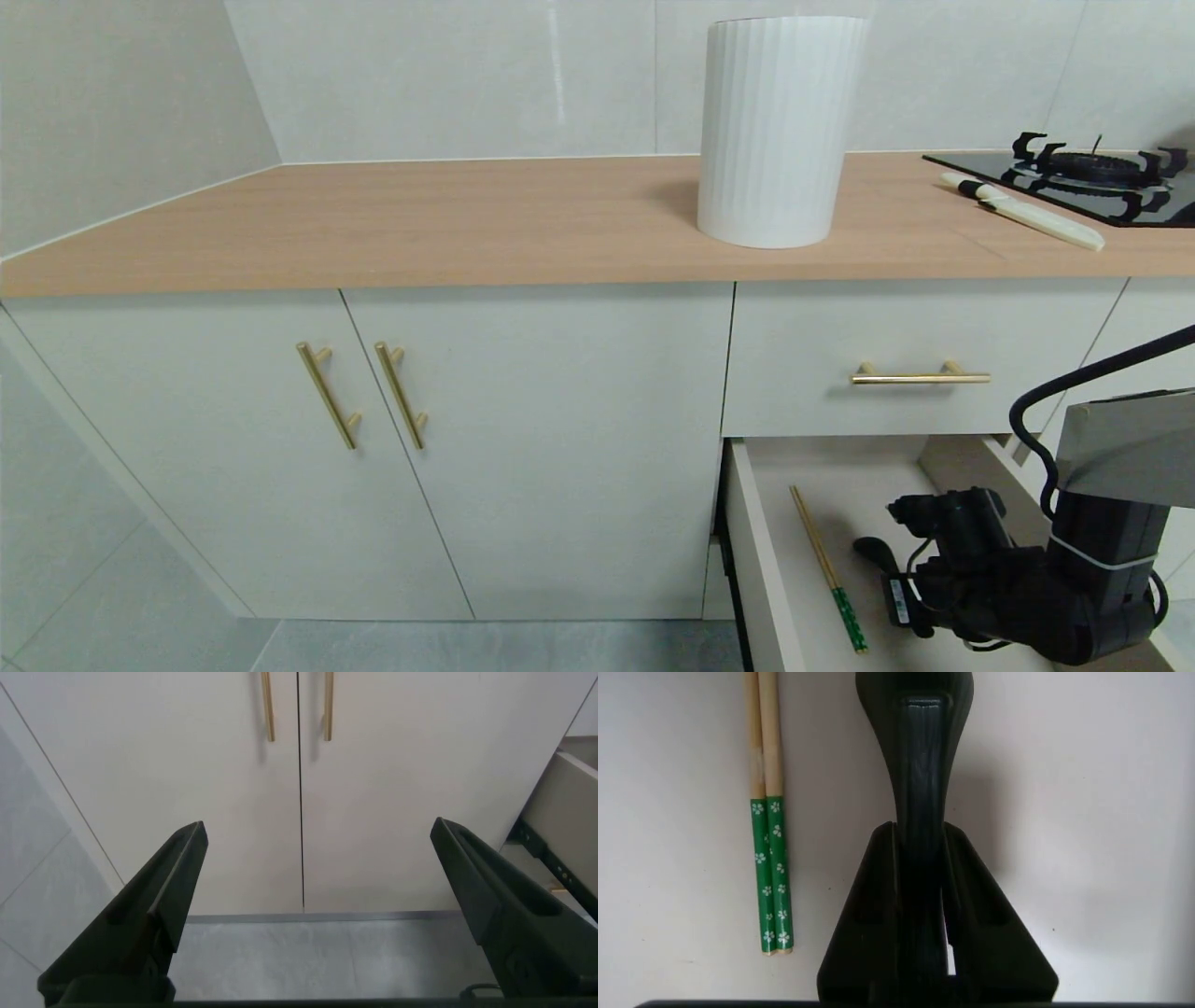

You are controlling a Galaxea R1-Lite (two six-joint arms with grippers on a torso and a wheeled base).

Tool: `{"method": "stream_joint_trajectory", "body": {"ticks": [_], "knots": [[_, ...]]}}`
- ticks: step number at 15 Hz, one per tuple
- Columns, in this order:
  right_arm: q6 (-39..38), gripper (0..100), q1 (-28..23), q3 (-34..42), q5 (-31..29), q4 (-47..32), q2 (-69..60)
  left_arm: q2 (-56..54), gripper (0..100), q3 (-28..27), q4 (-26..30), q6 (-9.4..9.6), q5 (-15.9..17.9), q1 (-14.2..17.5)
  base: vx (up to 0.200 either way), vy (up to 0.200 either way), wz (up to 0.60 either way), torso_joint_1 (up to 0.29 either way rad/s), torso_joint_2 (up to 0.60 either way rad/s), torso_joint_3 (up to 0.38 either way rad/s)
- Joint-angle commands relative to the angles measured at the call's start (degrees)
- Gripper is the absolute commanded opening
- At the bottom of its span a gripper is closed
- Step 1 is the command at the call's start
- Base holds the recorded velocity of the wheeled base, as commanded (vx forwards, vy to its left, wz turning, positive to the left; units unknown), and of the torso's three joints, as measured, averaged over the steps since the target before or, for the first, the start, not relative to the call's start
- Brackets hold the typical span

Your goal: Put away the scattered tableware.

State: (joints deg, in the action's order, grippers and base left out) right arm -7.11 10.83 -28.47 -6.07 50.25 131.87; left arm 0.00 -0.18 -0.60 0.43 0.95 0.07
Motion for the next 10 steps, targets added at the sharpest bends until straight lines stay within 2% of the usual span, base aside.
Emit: {"method": "stream_joint_trajectory", "body": {"ticks": [1,7,10], "knots": [[0.0,100,0.0,0.0,0.0,0.3,-0.1,0.0,100,0.0,0.0,0.01,0.0,0.0,0.000,0.000,0.00,0.000,0.00,0.000],[-0.1,100,0.0,0.3,0.0,1.1,-0.5,0.0,100,0.0,0.0,0.01,0.0,0.0,0.000,0.000,0.00,0.000,0.00,0.000],[0.0,100,0.1,2.6,0.0,1.1,-5.8,0.0,100,0.0,0.0,-0.08,0.0,0.0,0.000,0.000,0.00,0.000,0.00,0.000]]}}
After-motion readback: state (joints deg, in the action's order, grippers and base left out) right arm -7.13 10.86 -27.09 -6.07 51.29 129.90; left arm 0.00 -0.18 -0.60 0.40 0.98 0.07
